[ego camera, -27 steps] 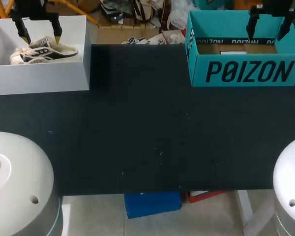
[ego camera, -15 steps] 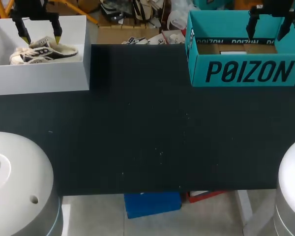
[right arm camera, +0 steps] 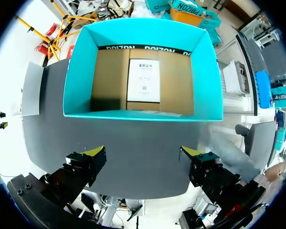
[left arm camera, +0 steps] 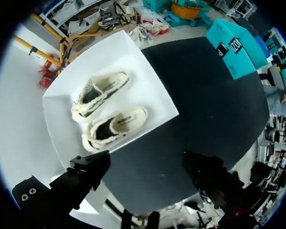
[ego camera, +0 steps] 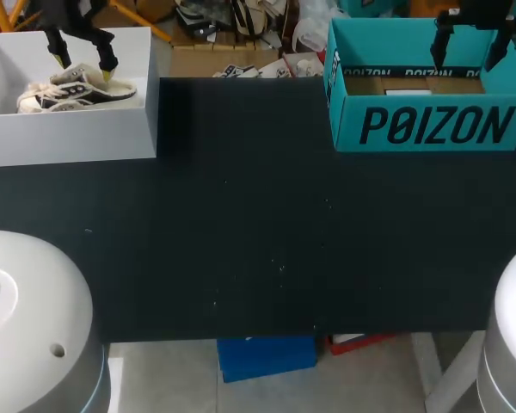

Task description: Take the shoe out of the shoebox, open the shoe tongue, remove and reinsert the insole, then place the shoe into the shoebox

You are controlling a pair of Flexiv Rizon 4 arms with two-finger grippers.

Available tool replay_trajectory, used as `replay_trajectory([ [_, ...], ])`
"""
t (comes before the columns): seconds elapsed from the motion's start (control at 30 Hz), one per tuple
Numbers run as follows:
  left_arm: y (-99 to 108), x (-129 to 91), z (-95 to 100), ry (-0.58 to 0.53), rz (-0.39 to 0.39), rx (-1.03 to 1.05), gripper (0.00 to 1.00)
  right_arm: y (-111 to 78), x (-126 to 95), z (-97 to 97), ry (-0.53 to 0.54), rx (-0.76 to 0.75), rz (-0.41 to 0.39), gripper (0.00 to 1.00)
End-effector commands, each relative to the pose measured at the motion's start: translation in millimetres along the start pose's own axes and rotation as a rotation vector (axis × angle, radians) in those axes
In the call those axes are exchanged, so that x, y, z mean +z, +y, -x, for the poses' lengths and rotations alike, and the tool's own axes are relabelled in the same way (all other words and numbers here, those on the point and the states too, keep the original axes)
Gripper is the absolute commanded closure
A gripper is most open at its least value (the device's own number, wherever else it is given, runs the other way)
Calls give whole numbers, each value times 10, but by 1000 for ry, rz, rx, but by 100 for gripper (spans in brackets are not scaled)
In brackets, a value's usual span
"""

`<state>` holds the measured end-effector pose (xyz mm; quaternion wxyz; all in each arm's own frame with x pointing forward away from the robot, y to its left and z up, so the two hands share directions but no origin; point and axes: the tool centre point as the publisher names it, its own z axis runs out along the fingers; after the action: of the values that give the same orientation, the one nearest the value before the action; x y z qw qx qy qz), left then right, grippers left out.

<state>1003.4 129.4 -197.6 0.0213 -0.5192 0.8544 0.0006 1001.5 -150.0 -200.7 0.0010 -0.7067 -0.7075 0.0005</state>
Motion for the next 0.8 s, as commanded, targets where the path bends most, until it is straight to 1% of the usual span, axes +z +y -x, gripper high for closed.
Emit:
replay_trajectory([
  [0.03, -9, -74, 23, -81, -8, 884, 0, 0, -4, 0, 0, 0, 0, 0],
  [0.07, -5, -81, 47, -92, 25, 953, 0, 0, -4, 0, 0, 0, 0, 0],
  [0.53, -5, -81, 47, -92, 25, 953, 0, 0, -4, 0, 0, 0, 0, 0],
  [0.57, -12, -60, 66, -115, 32, 1012, 0, 0, -4, 0, 0, 0, 0, 0],
  [0.6, -23, -49, 87, -135, 14, 1067, 0, 0, -4, 0, 0, 0, 0, 0],
  [0.63, -33, -40, 147, -130, -13, 1102, 0, 0, -4, 0, 0, 0, 0, 0],
  [0.7, -53, -15, 284, -123, -29, 1159, 0, 0, -4, 0, 0, 0, 0, 0],
  [0.73, -65, -2, 349, -125, -30, 1178, 4, 0, -4, 0, 0, 0, 0, 0],
  [0.77, -80, 19, 418, -119, -27, 1187, 15, 0, -4, 0, 0, 0, 0, 0],
  [0.8, -95, 35, 471, -110, -47, 1206, 25, 0, -4, 0, 0, 0, 0, 0],
])
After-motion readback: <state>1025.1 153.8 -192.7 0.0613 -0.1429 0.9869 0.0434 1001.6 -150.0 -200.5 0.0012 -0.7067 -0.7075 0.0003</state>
